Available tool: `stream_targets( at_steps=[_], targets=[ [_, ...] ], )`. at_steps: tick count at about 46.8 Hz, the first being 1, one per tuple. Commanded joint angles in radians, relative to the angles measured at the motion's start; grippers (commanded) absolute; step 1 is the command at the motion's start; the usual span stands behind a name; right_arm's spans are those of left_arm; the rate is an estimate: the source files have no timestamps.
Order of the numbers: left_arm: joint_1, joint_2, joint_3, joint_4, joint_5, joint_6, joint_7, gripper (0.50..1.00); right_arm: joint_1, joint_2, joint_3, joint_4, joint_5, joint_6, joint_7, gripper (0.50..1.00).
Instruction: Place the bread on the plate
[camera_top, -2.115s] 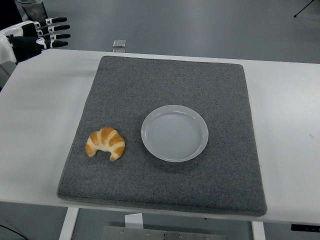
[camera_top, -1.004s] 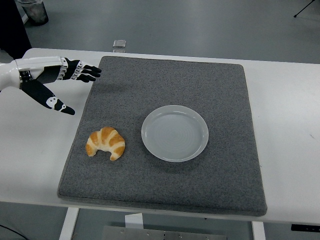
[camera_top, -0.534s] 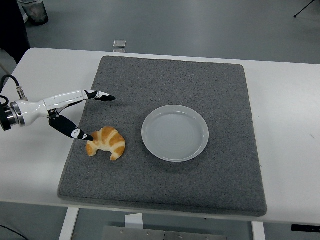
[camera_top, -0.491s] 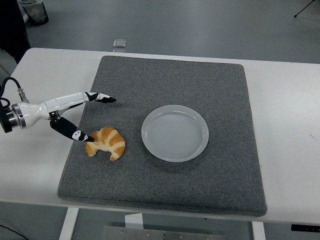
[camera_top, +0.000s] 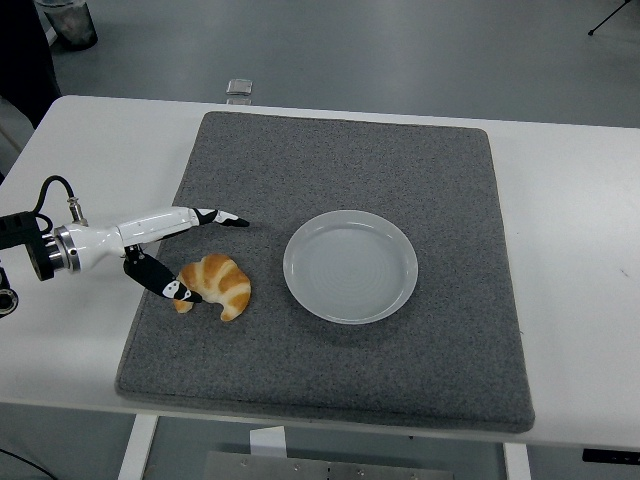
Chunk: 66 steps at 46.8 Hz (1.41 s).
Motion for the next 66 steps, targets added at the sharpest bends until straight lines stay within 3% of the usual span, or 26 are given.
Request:
stream_targets(
  at_steps=[1,31,42,47,51,54,63,66],
  targets=[
    [0.000,-0.019,0.014,0.016,0.023,0.018,0.000,0.992,0.000,0.000,-0.001,0.000,0.000,0.000,0.000,0.952],
    [0.000,-0.050,0.044,0.036,0.063,0.037,0.003,0.981,0.000,0.000,0.001,0.000,0.000,0.000,0.000,0.952],
    [-0.002,-0.050,0.044,0.036,0.067,0.037,0.002,0.934,0.000,0.000,-0.001,0.000,0.000,0.001,0.000,0.952],
    [-0.002,-0.048,0.044,0.036,0.069,0.037,0.002,0.802,0.000,0.000,-0.001,0.000,0.000,0.000,0.000,0.952],
    [-0.002,-0.048,0.044,0.036,0.069,0.037,0.000,0.774,0.000,0.000,0.001,0.000,0.000,0.000,0.000,0.952],
    [0.000,-0.048,0.046,0.036,0.069,0.037,0.000,0.697,0.000,0.000,-0.001,0.000,0.000,0.000,0.000,0.952],
    [0.000,-0.044,0.051,0.036,0.092,0.037,-0.002,0.572,0.000,0.000,-0.001,0.000,0.000,0.000,0.000,0.952],
    [0.000,-0.041,0.051,0.036,0.095,0.037,-0.005,0.500,0.000,0.000,0.001,0.000,0.000,0.000,0.000,0.952]
  ],
)
